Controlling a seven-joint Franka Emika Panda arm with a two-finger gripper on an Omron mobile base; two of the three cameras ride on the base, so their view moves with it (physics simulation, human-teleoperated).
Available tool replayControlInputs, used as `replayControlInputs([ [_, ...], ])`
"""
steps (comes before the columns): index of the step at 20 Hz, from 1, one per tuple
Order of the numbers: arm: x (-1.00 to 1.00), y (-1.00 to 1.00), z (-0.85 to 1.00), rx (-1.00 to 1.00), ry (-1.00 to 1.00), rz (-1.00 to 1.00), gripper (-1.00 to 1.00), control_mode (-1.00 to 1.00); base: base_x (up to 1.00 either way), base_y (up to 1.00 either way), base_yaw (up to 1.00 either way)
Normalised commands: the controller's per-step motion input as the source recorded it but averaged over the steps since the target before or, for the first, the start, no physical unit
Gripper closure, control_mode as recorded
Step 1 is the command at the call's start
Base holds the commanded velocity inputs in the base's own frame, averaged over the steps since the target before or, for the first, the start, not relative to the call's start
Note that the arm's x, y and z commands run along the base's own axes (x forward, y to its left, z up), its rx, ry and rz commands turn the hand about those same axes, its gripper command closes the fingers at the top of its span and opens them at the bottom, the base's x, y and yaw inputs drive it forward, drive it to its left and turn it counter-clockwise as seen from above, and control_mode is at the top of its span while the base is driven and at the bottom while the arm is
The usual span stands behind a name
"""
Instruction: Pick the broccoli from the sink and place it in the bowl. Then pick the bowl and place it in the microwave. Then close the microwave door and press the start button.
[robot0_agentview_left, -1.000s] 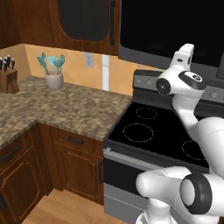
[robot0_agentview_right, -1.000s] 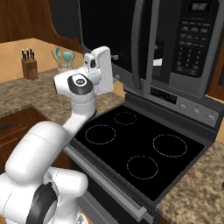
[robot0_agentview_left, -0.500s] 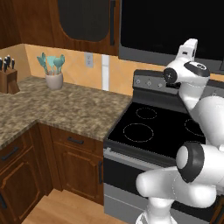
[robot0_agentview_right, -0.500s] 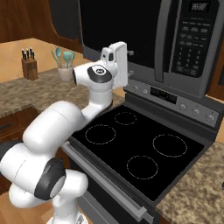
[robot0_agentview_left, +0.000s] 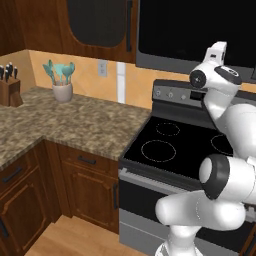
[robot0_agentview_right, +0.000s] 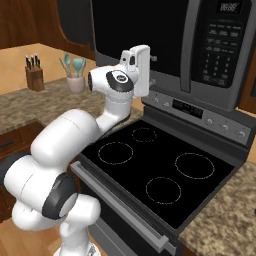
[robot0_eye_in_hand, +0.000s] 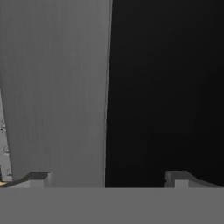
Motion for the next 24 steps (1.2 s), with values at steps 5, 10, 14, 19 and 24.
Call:
replayControlInputs([
  [5,0.59,-0.18,-0.16,0.01,0.0,0.03,-1.0,-1.0,0.0,0.0,0.0],
  [10,-0.22,0.12,0.11,0.13,0.0,0.0,-1.0,-1.0,0.0,0.0,0.0],
  [14,-0.56,0.15,0.41,0.22,-0.03,0.0,-1.0,-1.0,0.0,0.0,0.0],
  [19,-0.62,0.09,0.34,0.31,-0.19,-0.04,1.0,-1.0,0.0,0.0,0.0],
  [24,-0.63,0.04,0.0,0.38,-0.43,-0.07,1.0,-1.0,0.0,0.0,0.0],
])
